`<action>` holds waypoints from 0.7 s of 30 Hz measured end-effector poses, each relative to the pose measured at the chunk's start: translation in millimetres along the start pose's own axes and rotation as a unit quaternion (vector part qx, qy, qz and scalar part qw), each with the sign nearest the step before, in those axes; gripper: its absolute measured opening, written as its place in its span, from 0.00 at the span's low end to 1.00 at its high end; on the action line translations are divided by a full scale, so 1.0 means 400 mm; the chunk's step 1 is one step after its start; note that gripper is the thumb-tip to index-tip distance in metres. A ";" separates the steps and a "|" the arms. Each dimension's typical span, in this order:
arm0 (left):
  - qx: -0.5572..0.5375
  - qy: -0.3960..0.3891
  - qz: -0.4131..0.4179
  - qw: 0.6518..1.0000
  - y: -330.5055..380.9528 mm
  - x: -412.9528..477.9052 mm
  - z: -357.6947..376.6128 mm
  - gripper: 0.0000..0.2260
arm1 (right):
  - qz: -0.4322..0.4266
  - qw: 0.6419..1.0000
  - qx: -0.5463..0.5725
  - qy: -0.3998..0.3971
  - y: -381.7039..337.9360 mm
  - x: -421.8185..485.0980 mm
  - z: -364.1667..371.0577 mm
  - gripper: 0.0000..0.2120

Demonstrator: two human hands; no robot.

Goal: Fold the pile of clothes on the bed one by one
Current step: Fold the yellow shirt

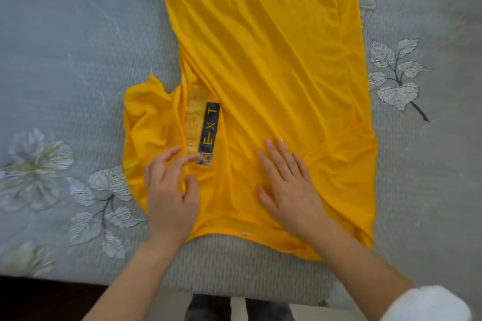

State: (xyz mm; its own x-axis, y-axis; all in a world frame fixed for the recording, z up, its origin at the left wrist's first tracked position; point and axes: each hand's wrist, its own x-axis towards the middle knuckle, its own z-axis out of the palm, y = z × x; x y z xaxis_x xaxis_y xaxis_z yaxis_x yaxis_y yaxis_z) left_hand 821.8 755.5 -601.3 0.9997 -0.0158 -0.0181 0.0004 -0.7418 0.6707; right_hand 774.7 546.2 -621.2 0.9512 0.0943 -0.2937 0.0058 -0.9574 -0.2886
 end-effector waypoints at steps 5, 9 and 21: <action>-0.093 0.095 -0.278 0.951 -0.135 0.079 -0.113 0.17 | -0.062 0.998 -0.009 -0.030 -0.116 0.080 0.057 0.32; -0.180 0.039 -0.390 0.902 -0.147 0.125 -0.110 0.17 | -0.043 0.999 -0.025 -0.023 -0.129 0.086 0.087 0.33; -0.525 0.191 -0.401 0.726 -0.226 0.097 -0.189 0.02 | -0.029 0.998 -0.046 0.011 -0.143 0.089 0.094 0.36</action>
State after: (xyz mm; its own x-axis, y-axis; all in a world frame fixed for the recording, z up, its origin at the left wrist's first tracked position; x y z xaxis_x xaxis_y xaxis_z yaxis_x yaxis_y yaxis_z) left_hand 862.3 872.7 -606.7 0.6018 0.4759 -0.6414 0.4032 0.5123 0.7583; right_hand 796.7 614.4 -649.4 0.9550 0.1461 -0.2581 0.0894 -0.9716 -0.2192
